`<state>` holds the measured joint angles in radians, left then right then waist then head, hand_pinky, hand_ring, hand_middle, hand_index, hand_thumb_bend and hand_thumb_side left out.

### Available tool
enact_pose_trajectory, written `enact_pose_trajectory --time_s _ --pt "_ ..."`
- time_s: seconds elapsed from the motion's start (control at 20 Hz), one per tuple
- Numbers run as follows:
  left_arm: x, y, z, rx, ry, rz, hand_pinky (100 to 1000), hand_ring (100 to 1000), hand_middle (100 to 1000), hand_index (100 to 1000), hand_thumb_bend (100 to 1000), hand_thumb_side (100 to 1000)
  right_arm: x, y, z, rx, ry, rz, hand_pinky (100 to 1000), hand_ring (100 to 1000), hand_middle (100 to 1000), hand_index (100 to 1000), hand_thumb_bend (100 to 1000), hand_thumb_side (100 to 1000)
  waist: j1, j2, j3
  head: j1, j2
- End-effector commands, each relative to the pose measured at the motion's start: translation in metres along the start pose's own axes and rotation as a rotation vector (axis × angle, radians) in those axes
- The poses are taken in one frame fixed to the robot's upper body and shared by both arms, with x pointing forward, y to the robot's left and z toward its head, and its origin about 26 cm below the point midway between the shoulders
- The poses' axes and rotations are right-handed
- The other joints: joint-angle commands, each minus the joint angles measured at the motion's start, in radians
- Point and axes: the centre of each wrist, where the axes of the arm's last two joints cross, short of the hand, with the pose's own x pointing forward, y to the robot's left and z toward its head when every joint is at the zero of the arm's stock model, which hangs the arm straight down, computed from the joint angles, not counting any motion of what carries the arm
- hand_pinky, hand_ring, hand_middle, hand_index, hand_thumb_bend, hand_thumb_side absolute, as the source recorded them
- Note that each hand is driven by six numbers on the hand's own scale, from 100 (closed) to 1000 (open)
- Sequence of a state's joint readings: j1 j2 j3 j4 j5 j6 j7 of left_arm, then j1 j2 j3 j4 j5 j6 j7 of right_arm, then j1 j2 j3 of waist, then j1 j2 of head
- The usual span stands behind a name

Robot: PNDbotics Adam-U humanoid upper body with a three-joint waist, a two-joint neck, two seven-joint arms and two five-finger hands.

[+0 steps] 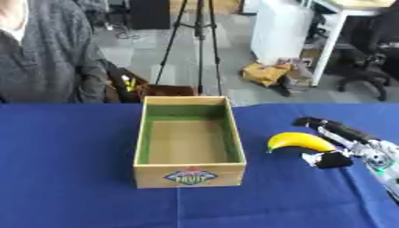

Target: Pick up objects on the table and place them in the box.

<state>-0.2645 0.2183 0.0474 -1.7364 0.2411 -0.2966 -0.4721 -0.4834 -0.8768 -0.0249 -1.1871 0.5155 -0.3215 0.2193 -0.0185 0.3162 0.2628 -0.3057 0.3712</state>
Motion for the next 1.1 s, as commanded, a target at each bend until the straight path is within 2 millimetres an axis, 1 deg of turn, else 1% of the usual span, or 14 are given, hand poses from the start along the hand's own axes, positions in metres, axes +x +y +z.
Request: enact_pose_trajectory --time_s 0.05,0.35,0.7,0.8,0.9,1.1 --pt "0.007 0.002 -0.006 -0.025 -0.027 -0.016 722 505 507 726 257 963 -0.008 -0.024 0.007 -0.043 0.026 0.035 909 1000 927 960 100 433 -0.001 -0.013 0.006 0.003 -0.005" --pt "0.006 0.001 -0.006 -0.032 -0.031 -0.014 723 505 507 727 257 966 -0.010 -0.023 0.007 -0.054 0.041 0.028 879 1000 897 953 100 436 0.001 -0.007 0.015 0.002 -0.004" --pt "0.006 0.000 -0.007 -0.036 -0.036 -0.012 723 505 506 727 257 967 -0.010 -0.017 0.005 -0.053 0.047 0.019 863 1000 882 948 100 445 0.004 -0.003 0.018 -0.005 -0.005" --pt "0.006 0.000 -0.007 -0.039 -0.037 -0.011 723 505 506 727 263 963 -0.010 -0.015 0.004 -0.049 0.046 0.017 861 1000 881 946 100 435 0.005 -0.003 0.018 -0.008 -0.006" --pt "0.006 0.000 -0.008 -0.040 -0.038 -0.010 723 505 506 727 258 968 -0.009 -0.014 0.003 -0.047 0.044 0.015 860 1000 881 946 100 447 0.006 -0.002 0.019 -0.010 -0.006" --pt "0.006 -0.001 -0.008 -0.043 -0.039 -0.008 723 506 506 727 257 968 -0.009 -0.013 0.002 -0.056 0.045 0.015 892 1000 928 946 100 447 0.007 -0.002 0.021 -0.011 -0.006"
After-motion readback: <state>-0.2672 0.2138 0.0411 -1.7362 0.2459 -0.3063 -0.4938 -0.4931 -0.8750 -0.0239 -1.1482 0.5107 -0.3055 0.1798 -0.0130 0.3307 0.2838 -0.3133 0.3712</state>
